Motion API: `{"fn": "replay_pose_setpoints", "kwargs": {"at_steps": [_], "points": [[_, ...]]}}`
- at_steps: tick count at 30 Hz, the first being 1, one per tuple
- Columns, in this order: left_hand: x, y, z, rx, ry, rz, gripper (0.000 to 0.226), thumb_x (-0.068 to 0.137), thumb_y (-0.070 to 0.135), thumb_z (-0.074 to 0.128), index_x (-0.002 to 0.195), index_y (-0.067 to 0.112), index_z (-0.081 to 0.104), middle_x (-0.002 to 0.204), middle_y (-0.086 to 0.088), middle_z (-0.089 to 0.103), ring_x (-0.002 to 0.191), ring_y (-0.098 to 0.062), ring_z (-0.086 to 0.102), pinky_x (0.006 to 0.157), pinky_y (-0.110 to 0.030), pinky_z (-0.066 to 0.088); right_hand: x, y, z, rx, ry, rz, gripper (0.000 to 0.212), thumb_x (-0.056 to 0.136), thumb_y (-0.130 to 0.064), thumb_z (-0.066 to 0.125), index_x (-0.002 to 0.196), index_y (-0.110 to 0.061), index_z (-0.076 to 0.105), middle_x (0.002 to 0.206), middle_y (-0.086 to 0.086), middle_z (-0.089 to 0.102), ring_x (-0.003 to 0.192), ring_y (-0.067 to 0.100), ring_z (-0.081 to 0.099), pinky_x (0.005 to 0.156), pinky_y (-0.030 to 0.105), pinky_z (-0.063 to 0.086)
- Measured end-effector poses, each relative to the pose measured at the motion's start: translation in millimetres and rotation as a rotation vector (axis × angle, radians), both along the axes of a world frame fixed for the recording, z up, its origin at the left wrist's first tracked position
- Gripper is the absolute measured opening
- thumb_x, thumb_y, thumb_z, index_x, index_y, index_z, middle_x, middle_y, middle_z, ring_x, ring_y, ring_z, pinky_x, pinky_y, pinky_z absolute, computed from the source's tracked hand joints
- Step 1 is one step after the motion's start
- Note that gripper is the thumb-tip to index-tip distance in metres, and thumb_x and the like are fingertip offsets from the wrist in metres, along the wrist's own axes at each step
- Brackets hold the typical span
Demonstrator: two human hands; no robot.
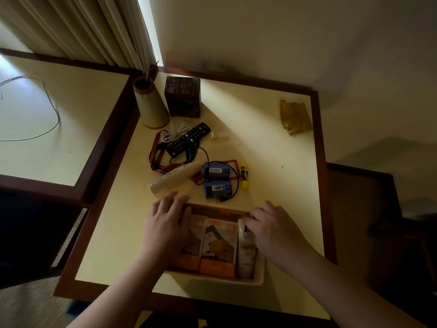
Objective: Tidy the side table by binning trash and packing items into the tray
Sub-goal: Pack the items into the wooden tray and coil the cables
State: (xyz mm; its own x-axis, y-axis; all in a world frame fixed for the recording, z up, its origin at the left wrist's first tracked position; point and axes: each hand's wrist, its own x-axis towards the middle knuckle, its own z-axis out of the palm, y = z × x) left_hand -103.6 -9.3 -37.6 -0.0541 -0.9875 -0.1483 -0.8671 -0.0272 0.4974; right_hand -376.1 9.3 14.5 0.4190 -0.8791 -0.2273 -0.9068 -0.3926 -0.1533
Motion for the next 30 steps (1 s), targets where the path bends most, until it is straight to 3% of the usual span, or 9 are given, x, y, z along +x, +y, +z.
{"fn": "replay_pose_setpoints", "kwargs": {"at_steps": [4,6,9,11,14,16,19,23,30], "points": [[0,0,0,-0.006,0.002,0.003,0.042,0.104,0.050,0.040,0.139,0.033,0.053,0.152,0.000,0.045,0.140,-0.028,0.037,0.108,-0.052,0.046,11,16,-5,-0.017,0.036,-0.068,0.044,0.087,-0.019,0.076,0.129,-0.013,0.066,0.108,0.005,0.068,0.099,0.026,0.058,0.075,0.041,0.053],[0,0,-1,-0.012,0.000,0.002,0.041,0.104,0.051,0.039,0.139,0.033,0.053,0.152,0.000,0.045,0.139,-0.028,0.037,0.107,-0.053,0.047,21,28,-3,0.038,0.127,-0.121,0.052,0.092,-0.020,0.069,0.141,-0.009,0.057,0.128,0.012,0.065,0.120,0.033,0.058,0.098,0.051,0.048],[0,1,-2,-0.014,-0.006,0.002,0.041,0.104,0.050,0.040,0.139,0.033,0.053,0.151,0.000,0.045,0.139,-0.027,0.037,0.106,-0.053,0.047,38,35,1,0.114,0.276,-0.147,0.060,0.102,-0.022,0.054,0.155,0.000,0.036,0.155,0.023,0.043,0.149,0.038,0.033,0.123,0.064,0.008],[0,0,-2,-0.014,-0.016,-0.004,0.042,0.104,0.052,0.038,0.139,0.033,0.052,0.151,0.000,0.045,0.139,-0.027,0.038,0.106,-0.053,0.048,44,31,0,0.148,0.352,-0.124,0.063,0.104,-0.025,0.050,0.156,0.005,0.028,0.155,0.024,0.040,0.149,0.040,0.030,0.122,0.065,-0.013],[-1,0,-2,-0.013,-0.035,-0.011,0.045,0.103,0.055,0.035,0.140,0.034,0.052,0.151,0.001,0.046,0.138,-0.027,0.039,0.105,-0.052,0.048,47,26,-14,0.193,0.401,-0.053,0.069,0.101,-0.029,0.056,0.155,0.005,0.030,0.144,0.026,0.050,0.136,0.044,0.043,0.107,0.064,-0.035],[-2,0,-1,-0.009,-0.032,-0.013,0.045,0.103,0.056,0.036,0.140,0.034,0.052,0.151,0.001,0.045,0.139,-0.026,0.038,0.106,-0.052,0.047,50,27,-25,0.183,0.431,-0.018,0.068,0.100,-0.028,0.057,0.154,0.005,0.033,0.140,0.030,0.051,0.133,0.047,0.046,0.105,0.066,-0.036],[-1,1,-3,-0.008,-0.028,-0.013,0.044,0.103,0.054,0.039,0.140,0.034,0.051,0.152,0.001,0.044,0.139,-0.026,0.036,0.107,-0.053,0.047,57,28,-26,0.168,0.470,0.013,0.060,0.099,-0.020,0.056,0.148,0.010,0.041,0.141,0.036,0.049,0.133,0.049,0.046,0.113,0.067,-0.026],[0,1,-3,-0.001,-0.039,-0.020,0.045,0.102,0.055,0.037,0.141,0.035,0.050,0.153,0.001,0.044,0.141,-0.027,0.035,0.108,-0.053,0.046,65,24,-17,0.192,0.598,0.102,0.057,0.100,-0.019,0.052,0.144,0.016,0.043,0.146,0.043,0.042,0.140,0.053,0.036,0.113,0.066,-0.023],[-1,1,0,-0.012,-0.040,-0.013,0.051,0.101,0.058,0.031,0.141,0.035,0.051,0.153,0.000,0.044,0.141,-0.026,0.035,0.107,-0.052,0.046,69,10,-18,0.278,0.661,0.134,0.058,0.103,-0.027,0.049,0.153,0.000,0.039,0.152,0.029,0.044,0.147,0.043,0.032,0.112,0.062,-0.027]]}}
